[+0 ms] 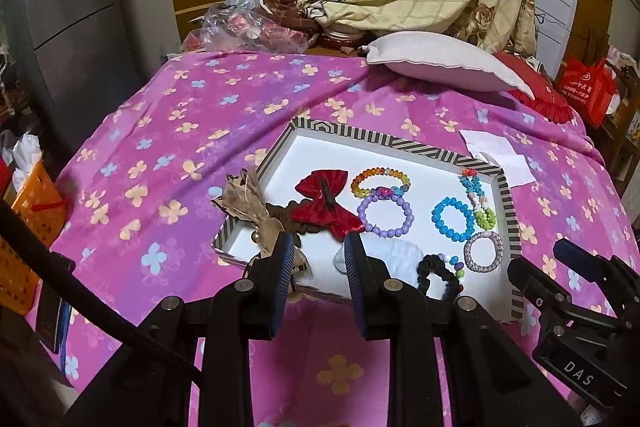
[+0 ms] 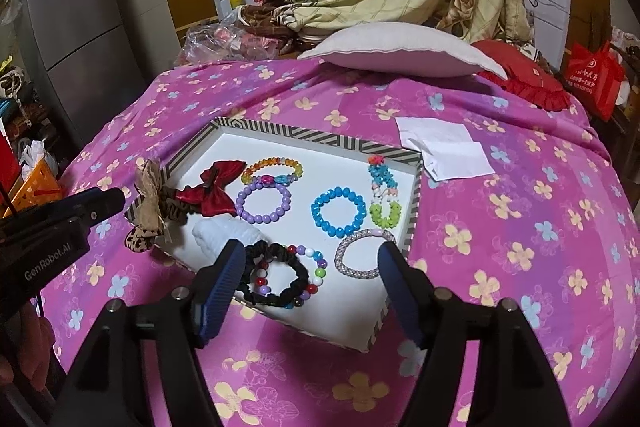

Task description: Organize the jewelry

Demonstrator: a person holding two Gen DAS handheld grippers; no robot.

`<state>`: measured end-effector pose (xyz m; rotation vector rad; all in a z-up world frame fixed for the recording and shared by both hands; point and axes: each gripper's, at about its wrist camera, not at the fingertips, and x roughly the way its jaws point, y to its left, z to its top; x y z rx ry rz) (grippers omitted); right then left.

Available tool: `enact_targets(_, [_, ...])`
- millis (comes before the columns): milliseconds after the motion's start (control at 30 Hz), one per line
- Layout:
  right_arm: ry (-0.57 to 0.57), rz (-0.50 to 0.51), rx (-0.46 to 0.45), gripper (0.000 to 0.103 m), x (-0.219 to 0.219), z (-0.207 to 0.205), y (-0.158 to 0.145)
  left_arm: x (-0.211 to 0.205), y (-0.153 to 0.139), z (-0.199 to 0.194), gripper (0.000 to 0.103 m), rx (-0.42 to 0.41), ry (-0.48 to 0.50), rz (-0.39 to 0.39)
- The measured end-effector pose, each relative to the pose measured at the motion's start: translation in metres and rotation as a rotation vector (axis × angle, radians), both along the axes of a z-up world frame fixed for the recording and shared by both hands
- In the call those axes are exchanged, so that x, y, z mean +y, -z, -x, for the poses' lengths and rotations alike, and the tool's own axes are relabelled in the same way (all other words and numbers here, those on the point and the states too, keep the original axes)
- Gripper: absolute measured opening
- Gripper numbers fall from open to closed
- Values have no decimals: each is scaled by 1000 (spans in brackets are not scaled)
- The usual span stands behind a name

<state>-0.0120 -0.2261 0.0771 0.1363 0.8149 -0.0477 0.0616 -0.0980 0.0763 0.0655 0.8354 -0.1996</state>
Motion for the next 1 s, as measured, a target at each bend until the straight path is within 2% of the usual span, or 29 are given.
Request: enact_targets(1000, [1,16,4,76,-1,-2,-5,-4,-3,-2,47,-4,1,-2])
